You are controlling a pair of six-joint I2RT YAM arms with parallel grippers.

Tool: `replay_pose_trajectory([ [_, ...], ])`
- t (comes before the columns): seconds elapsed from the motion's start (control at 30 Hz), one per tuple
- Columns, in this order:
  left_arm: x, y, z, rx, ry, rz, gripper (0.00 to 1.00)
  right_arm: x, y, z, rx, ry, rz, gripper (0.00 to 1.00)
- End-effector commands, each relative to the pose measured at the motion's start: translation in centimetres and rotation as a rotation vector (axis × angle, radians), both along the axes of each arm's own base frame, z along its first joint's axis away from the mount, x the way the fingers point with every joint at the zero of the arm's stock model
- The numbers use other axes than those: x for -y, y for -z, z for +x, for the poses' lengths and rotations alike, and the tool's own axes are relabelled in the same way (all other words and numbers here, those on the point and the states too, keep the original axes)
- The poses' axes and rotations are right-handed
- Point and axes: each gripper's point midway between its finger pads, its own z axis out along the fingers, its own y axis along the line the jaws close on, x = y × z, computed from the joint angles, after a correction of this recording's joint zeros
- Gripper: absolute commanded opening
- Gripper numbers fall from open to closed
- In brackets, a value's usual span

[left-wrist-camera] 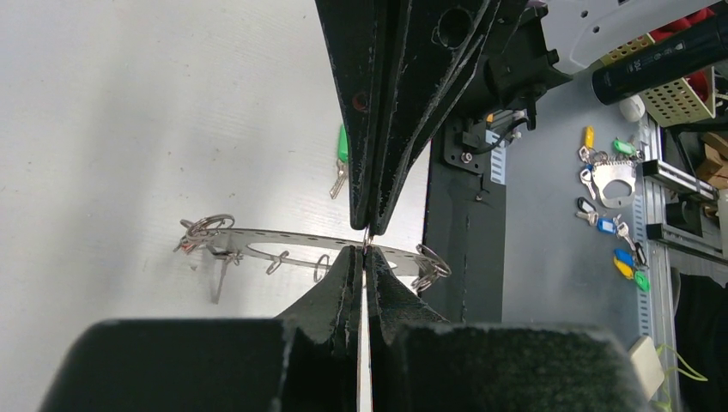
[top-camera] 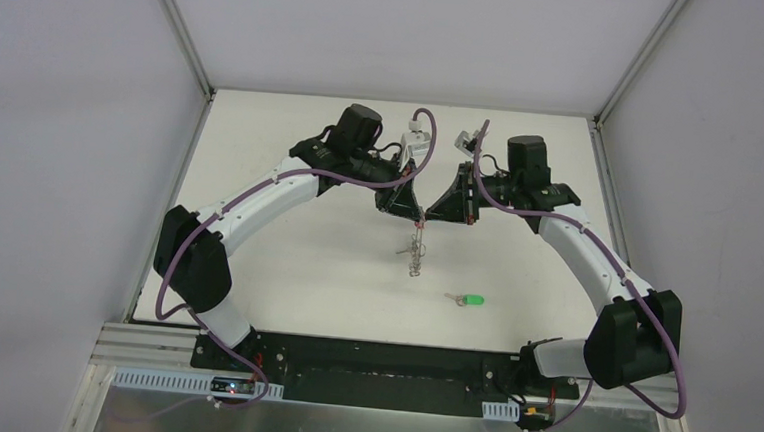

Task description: Put the keys on the keyring

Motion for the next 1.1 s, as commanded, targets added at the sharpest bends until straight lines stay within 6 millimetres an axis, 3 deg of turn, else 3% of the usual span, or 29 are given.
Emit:
replay_pose_trajectory([
  [0.0,1.1,-2.6,0.3,0.052,0.023,-0.075,0.00,-0.7,-0.2,0.0,0.039,-0.028,0.009,0.01],
  [0.57,1.2,-2.1,0.7,0.048,0.013,-0.066,0.00,-1.0,-0.1,-0.6,0.034,-0.053,0.011,0.00],
  [0.73,0.6,-2.0,0.9,0.091,0.015,-0.044,0.01,-0.5,-0.3,0.1,0.070,-0.016,-0.004,0.00],
  [1.07,-2.3,-1.5,2.4,0.197,-0.093,0.032,0.55,2.8,-1.6,3.4,0.095,0.175,-0.045,0.00],
])
